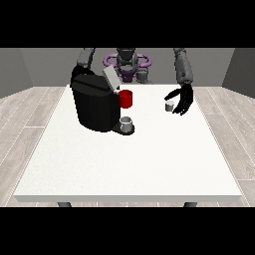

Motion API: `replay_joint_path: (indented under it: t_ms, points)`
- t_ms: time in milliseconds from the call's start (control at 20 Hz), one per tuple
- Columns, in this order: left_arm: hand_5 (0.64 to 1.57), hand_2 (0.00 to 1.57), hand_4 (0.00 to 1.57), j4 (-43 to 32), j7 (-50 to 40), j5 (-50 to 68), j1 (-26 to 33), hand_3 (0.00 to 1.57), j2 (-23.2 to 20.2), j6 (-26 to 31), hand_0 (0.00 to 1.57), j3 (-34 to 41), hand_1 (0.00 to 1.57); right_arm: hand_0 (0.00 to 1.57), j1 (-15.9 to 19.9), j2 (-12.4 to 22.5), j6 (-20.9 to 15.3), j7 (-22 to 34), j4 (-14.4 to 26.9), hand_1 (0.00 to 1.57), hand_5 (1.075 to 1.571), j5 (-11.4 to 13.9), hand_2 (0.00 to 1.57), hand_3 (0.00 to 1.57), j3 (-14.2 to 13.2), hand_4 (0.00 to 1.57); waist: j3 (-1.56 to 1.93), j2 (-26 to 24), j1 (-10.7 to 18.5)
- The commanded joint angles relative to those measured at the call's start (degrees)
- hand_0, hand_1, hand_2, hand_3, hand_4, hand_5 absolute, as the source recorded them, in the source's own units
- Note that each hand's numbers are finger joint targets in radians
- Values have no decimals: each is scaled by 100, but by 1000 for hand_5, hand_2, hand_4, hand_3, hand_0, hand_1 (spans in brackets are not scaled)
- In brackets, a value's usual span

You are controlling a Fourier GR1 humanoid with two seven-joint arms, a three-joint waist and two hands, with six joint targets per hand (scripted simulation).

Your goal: Insert the coffee pod into the coffee machine and close the lid

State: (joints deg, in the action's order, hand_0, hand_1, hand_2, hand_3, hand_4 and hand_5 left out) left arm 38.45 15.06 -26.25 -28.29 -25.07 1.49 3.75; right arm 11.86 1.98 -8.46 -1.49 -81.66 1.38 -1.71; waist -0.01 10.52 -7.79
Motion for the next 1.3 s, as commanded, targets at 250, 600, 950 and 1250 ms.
replay_joint_path:
  t_ms: [250, 600, 950, 1250]
  points:
    - [1571, 974, 391, -614, 546, -363, -273, 737, 165, -1056, 837, 189, 837, 0, 122, 27, -80, 140, -176, 0, 1571, -110, 0, 0, 43, 513, -3, 157, -102]
    - [1571, 1011, 309, -668, 137, -902, -525, 776, 80, -1058, 899, -140, 899, 0, 56, 47, 157, -341, 277, 0, 1571, -380, 0, 0, -124, 535, 1, 133, -106]
    - [1571, 1430, 548, -614, 528, -982, -515, 1407, 153, -711, 1317, -209, 1317, 0, -150, -9, -56, -308, 534, 0, 1571, -271, 0, 0, -173, 430, 1, -266, 111]
    - [1571, 1408, 583, -268, 524, -840, -1167, 1353, 13, 12, 1388, -205, 1388, 0, 99, 96, 15, 47, 705, 0, 1571, -352, 0, 0, -241, 505, 2, -581, 124]
